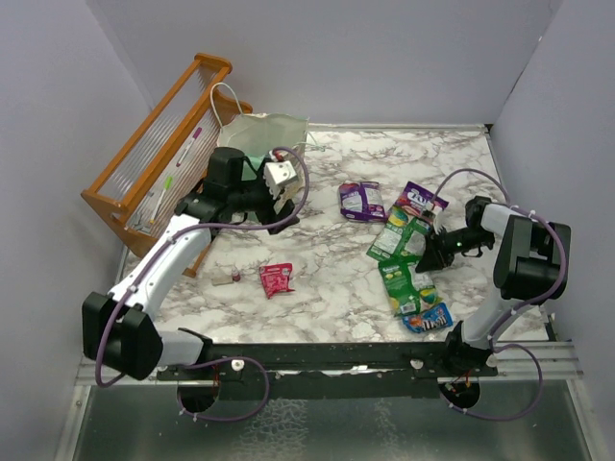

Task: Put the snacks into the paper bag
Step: Pick up the snack from the center of the board.

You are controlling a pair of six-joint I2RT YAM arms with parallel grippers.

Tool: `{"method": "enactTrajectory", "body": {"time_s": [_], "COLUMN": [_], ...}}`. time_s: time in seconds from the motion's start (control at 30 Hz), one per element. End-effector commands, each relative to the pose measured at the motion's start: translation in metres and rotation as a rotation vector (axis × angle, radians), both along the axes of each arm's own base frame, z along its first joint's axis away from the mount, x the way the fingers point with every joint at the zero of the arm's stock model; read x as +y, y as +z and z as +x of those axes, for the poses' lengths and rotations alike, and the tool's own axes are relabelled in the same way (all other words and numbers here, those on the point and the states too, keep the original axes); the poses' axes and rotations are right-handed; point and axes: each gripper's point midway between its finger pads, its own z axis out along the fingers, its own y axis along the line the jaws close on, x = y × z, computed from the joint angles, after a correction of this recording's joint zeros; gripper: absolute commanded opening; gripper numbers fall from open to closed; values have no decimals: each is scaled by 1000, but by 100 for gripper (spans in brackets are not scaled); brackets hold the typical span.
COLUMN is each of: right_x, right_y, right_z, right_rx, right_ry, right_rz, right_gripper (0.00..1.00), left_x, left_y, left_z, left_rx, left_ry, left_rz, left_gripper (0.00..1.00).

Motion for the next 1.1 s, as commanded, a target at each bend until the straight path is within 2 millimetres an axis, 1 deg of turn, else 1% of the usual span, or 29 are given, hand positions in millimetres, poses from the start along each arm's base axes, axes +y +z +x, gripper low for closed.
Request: {"method": "enactTrajectory", "body": {"time_s": [0.0,0.1,0.23,0.4,0.57,0.7,0.87,1.07], "right_x": [2,7,13,26,39,51,61,70], "right_y": [11,28,57,101,138,160,184,214], "right_z": [-2,-1,5,11,13,11,8,2], "right_rx": [-34,-81,-169,-315,-461,-530,-592,-693], "right_ry": [55,77,102,125,131,141,148,147], "right_rz": [24,58,96,170,229,275,320,377], "right_gripper": [6,2,1,1,2,1,1,1], "left_x": [-32,-41,-50,-65,-83,-101,-120,-143], "left_y": [7,3,-1,2,5,10,14,15], "left_z": [-14,-30,-38,-49,-61,-66,-72,-77], "left_rx": [55,97,119,121,105,86,86,158], "left_ry": [-168,-257,-317,-351,-369,-389,-398,-372], "left_rz": [-33,-45,-23,-24,-55,-101,-133,-173], "left_gripper": [75,74,74,74,74,74,75,78]}}
